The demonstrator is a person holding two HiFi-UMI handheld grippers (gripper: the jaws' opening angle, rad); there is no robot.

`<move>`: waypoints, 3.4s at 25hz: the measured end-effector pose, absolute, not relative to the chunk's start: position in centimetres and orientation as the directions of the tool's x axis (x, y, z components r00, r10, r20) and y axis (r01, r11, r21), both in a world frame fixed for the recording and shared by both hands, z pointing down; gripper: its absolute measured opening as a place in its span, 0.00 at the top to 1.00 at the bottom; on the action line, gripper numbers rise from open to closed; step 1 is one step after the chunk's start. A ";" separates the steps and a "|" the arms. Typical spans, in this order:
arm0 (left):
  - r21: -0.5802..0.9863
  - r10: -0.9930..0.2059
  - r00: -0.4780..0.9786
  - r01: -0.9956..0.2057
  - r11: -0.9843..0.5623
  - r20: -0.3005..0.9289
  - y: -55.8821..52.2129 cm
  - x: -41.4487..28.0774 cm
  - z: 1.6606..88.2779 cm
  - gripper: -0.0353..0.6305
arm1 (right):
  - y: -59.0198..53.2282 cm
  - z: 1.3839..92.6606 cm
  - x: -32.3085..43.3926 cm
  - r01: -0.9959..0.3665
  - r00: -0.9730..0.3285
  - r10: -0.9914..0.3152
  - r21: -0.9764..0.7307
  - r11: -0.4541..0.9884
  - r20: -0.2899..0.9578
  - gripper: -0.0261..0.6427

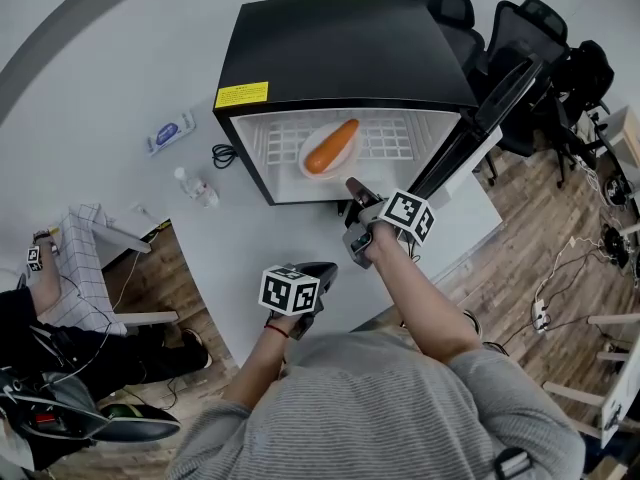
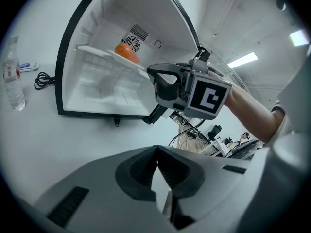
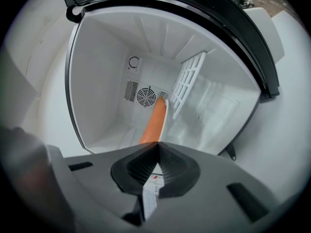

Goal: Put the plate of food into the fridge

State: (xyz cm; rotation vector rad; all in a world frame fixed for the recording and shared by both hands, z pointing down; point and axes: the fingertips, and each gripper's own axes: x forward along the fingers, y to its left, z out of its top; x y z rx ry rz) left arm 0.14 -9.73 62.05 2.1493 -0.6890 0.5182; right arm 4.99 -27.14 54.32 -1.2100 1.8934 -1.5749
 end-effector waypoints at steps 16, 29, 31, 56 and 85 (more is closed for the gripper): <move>0.569 -0.337 0.749 -0.657 -0.494 0.571 -9.8 -0.9 62.2 0.93 | -26.6 54.9 1.9 -0.415 -0.651 -0.724 -0.906 0.086 0.230 0.94; 0.561 -0.363 0.737 -0.672 -0.483 0.570 -10.3 -1.3 62.2 0.93 | -24.4 51.8 2.3 -0.567 -0.740 -0.647 -0.686 0.457 0.181 0.94; 0.557 -0.368 0.733 -0.676 -0.483 0.572 -10.4 -1.4 62.1 0.93 | -23.8 51.1 2.3 -0.565 -0.756 -0.632 -0.657 0.500 0.169 0.94; 0.545 -0.384 0.722 -0.689 -0.478 0.576 -10.2 -1.2 61.8 0.93 | -23.2 50.8 2.8 -0.605 -0.589 -0.703 0.359 0.711 0.400 0.94; 0.555 -0.407 0.720 -0.693 -0.460 0.562 -11.1 -2.3 61.7 0.93 | -28.4 55.3 1.1 -0.019 -0.300 -0.863 0.902 0.432 0.407 0.81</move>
